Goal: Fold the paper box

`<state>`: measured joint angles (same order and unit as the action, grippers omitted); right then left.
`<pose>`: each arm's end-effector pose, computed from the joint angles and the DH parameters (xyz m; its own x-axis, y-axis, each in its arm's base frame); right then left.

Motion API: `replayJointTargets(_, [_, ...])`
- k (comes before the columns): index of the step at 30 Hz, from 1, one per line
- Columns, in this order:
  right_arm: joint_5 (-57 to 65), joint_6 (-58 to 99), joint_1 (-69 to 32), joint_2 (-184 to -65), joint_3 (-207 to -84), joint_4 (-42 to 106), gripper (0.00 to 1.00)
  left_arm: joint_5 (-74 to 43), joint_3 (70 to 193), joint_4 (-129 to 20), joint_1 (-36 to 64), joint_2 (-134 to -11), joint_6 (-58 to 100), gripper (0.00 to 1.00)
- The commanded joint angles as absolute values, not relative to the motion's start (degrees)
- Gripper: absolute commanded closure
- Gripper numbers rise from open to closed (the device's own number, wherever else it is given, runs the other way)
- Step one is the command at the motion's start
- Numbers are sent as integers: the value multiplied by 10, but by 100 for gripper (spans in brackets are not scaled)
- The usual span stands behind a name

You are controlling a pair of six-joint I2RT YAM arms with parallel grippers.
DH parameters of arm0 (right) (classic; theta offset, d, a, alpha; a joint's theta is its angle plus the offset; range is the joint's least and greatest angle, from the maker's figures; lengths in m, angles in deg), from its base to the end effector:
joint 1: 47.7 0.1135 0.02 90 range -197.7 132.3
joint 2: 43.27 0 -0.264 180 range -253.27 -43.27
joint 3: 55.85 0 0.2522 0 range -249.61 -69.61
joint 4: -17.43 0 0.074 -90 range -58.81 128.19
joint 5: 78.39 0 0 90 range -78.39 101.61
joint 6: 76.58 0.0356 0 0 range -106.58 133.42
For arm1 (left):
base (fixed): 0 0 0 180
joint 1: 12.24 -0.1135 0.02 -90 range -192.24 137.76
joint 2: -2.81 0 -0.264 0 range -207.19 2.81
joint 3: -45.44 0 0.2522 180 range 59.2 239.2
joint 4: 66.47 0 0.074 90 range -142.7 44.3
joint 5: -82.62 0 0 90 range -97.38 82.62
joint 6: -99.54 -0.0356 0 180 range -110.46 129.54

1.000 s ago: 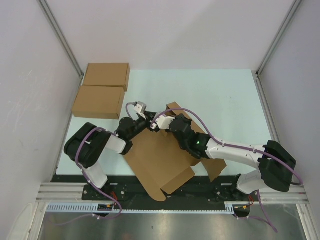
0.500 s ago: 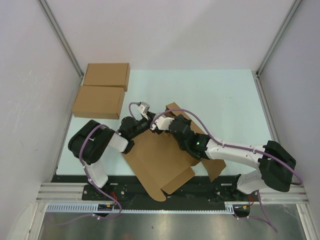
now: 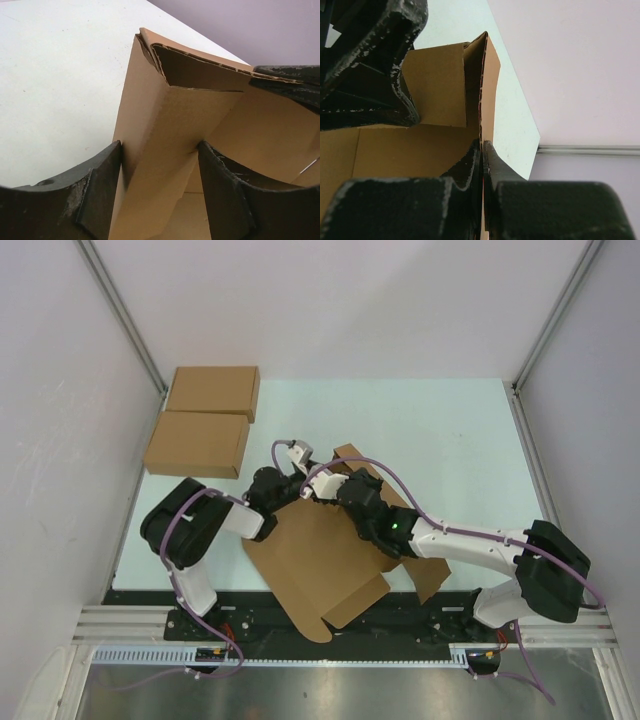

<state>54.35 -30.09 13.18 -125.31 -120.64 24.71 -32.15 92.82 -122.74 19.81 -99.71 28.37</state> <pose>0.1746 0.2638 0.2586 0.0883 -0.8805 -0.4658 -0.3865 0.4007 -0.8307 0.2698 -0.1865 0.1664 -0.2543 -0.1866 -0.9490 0.7975 0.5146 -0.3149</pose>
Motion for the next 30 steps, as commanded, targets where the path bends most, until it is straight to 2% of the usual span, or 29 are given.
replayJointTargets(1, [385,-241,168,-1277,-1197,301,100,-272,974,-1234,207,-1013,264,53])
replayJointTargets(5, [386,-241,169,-1275,-1197,303,100,-272,985,-1225,207,-1020,268,65])
replayJointTargets(11, [389,-240,170,-1270,-1197,308,100,-269,988,-1225,207,-1025,276,92])
replayJointTargets(14, [391,-243,171,-1269,-1198,307,100,-263,983,-1232,207,-1024,277,100])
replayJointTargets(21, [419,-243,175,-1271,-1197,294,100,-235,966,-1260,206,-1025,293,100])
replayJointTargets(24, [432,-242,178,-1270,-1197,289,94,-226,965,-1264,207,-1026,301,100])
replayJointTargets(27, [443,-237,178,-1270,-1197,282,82,-216,963,-1276,207,-1029,313,100])
replayJointTargets(28, [447,-235,178,-1269,-1197,279,74,-210,959,-1282,207,-1029,317,100])
replayJointTargets(30, [456,-229,178,-1266,-1197,272,69,-202,958,-1293,207,-1031,327,100])
